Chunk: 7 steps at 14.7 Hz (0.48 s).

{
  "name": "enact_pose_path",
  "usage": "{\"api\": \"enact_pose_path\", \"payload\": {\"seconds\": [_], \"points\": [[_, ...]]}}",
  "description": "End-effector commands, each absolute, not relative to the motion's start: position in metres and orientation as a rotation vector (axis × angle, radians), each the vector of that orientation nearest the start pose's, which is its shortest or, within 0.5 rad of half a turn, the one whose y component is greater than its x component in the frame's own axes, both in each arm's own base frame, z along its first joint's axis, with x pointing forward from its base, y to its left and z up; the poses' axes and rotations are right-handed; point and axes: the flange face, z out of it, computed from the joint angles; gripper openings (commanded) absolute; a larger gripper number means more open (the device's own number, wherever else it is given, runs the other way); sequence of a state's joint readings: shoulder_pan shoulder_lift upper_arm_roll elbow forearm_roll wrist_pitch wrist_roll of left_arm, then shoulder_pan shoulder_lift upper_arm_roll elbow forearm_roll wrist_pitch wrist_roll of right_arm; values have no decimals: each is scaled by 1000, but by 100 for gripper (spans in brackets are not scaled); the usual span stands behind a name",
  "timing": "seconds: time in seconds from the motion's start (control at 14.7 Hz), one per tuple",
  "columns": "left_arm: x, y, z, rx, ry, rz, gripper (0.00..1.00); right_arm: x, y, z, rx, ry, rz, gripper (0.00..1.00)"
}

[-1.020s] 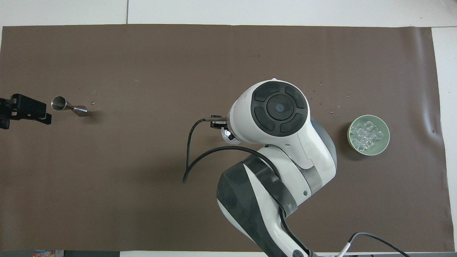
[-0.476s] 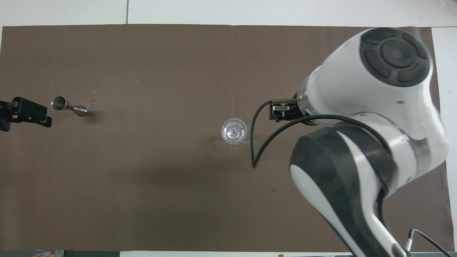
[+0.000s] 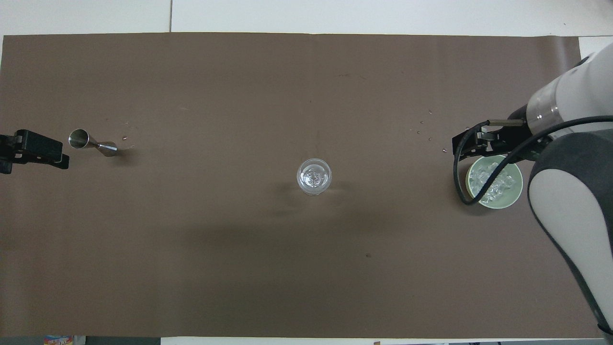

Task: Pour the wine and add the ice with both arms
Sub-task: 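Carry the bowl back and lower it with the right gripper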

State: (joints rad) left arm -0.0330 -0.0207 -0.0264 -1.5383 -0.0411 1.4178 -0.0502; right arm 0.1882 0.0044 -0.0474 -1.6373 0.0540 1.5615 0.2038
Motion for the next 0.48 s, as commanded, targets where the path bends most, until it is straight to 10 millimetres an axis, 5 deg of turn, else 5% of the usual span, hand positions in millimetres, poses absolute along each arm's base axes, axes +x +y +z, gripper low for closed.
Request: {"api": "enact_pose_path", "payload": {"seconds": [0.0,0.41], "points": [[531,-36,639,-3134,45,84,100,536,71,594,-3152,-7,141,100],[530,-32,637,-3118,36,85,100,529,48,610,-3169,-2,125,100]]}}
